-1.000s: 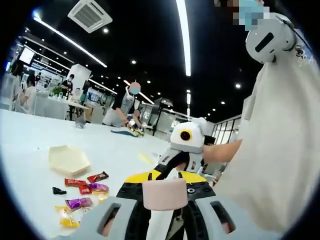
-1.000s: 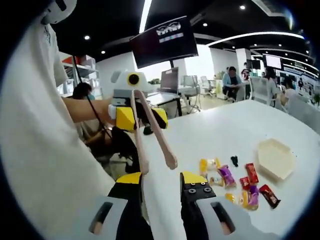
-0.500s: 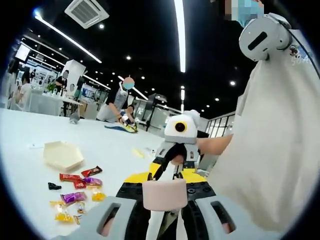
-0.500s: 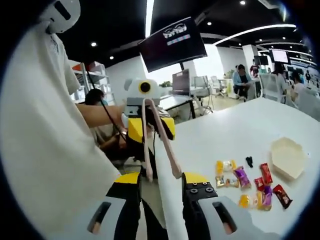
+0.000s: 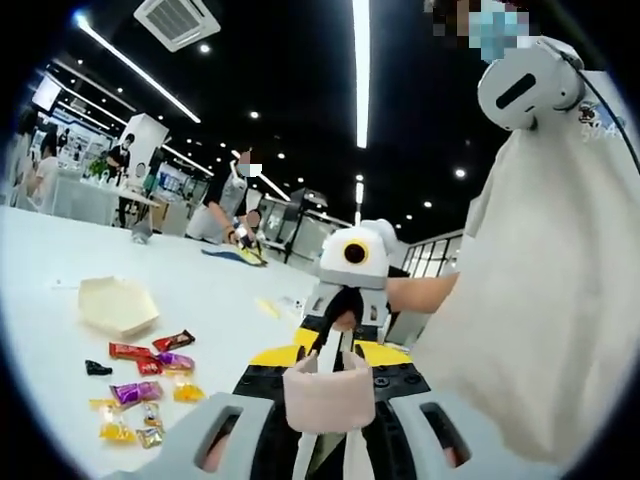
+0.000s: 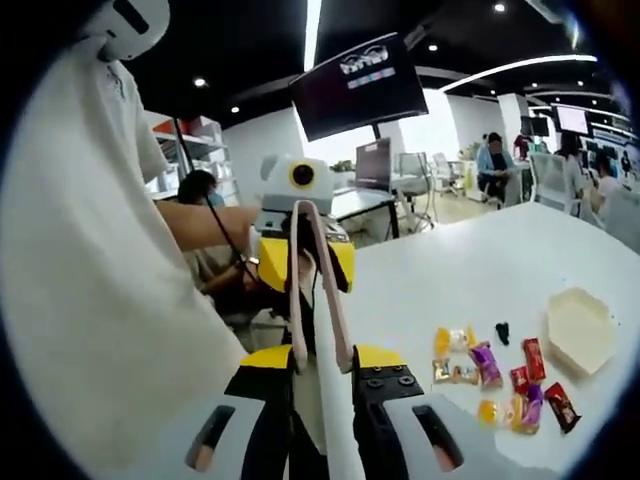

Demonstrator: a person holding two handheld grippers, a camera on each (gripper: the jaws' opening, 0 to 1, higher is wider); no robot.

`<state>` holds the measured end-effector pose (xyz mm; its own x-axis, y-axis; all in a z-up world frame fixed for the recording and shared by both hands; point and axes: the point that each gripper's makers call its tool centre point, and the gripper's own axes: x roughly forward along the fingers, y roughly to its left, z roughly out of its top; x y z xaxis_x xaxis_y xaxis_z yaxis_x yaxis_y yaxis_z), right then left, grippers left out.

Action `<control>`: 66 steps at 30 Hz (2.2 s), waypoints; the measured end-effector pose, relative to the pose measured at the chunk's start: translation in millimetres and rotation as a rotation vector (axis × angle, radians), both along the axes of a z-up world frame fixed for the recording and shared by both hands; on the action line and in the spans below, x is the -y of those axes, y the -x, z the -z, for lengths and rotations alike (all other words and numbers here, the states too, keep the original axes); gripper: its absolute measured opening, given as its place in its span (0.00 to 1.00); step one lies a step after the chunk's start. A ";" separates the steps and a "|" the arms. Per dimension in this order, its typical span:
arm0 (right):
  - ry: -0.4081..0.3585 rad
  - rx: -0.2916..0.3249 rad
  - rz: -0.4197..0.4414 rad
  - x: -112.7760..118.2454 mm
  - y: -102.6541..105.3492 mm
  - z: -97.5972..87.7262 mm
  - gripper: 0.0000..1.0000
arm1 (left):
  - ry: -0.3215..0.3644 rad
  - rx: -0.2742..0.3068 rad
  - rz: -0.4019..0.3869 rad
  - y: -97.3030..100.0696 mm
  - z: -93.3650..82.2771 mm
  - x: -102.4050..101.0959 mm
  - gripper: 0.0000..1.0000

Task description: Place the target food into the container with the food tongs after gripping and lifting it, then release it inside without dropping or visibly crushing the food.

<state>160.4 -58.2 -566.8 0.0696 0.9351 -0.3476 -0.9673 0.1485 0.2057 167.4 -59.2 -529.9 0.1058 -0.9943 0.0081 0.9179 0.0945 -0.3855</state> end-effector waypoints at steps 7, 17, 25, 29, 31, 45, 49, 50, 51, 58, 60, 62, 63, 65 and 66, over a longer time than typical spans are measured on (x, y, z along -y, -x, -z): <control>0.001 0.006 -0.008 -10.1 -0.3 1.5 0.21 | 0.010 0.006 -0.007 -2.1 -1.2 1.9 0.19; -0.011 0.001 -0.001 -10.2 -3.8 -0.1 0.21 | 0.019 0.008 -0.023 -5.1 -3.0 0.4 0.19; 0.030 0.003 -0.012 -8.6 -3.1 6.0 0.21 | -0.001 0.010 -0.017 -4.8 4.3 3.6 0.19; 0.023 0.001 -0.009 -8.2 -3.4 4.7 0.21 | -0.015 0.007 -0.010 -3.1 8.2 4.5 0.19; 0.029 0.002 -0.012 -8.7 -2.7 5.4 0.21 | -0.035 0.007 -0.003 -1.8 13.9 5.2 0.20; -0.073 -0.106 0.060 -7.4 -8.2 -10.5 0.27 | 0.063 -0.009 -0.055 -9.1 -5.2 1.9 0.21; -0.139 -0.128 0.081 7.3 -10.9 -23.7 0.30 | 0.123 -0.022 -0.095 -17.6 -15.8 -4.3 0.21; -0.165 -0.135 0.090 9.9 -11.6 -28.3 0.33 | 0.133 -0.026 -0.099 -18.8 -17.3 -6.4 0.21; -0.192 -0.138 0.114 14.2 -14.8 -33.7 0.34 | 0.144 -0.029 -0.100 -19.6 -19.4 -8.9 0.21; -0.238 -0.171 0.086 15.4 -10.0 -41.6 0.38 | 0.195 -0.052 -0.076 -14.4 -28.9 -5.9 0.22; -0.259 -0.181 0.075 8.9 -7.1 -43.3 0.39 | 0.196 -0.053 -0.070 -13.1 -27.9 -1.8 0.22; -0.292 -0.186 0.078 5.8 -7.1 -47.3 0.36 | 0.178 -0.054 -0.053 -9.6 -23.5 3.2 0.22; -0.315 -0.180 0.083 5.3 -8.3 -50.0 0.28 | 0.177 -0.056 -0.051 -8.7 -22.4 4.5 0.22; -0.320 -0.186 0.097 6.9 -10.1 -49.9 0.26 | 0.186 -0.061 -0.061 -8.5 -22.5 5.0 0.22; -0.320 -0.183 0.087 6.9 -8.8 -50.0 0.25 | 0.192 -0.072 -0.054 -6.8 -23.2 5.0 0.22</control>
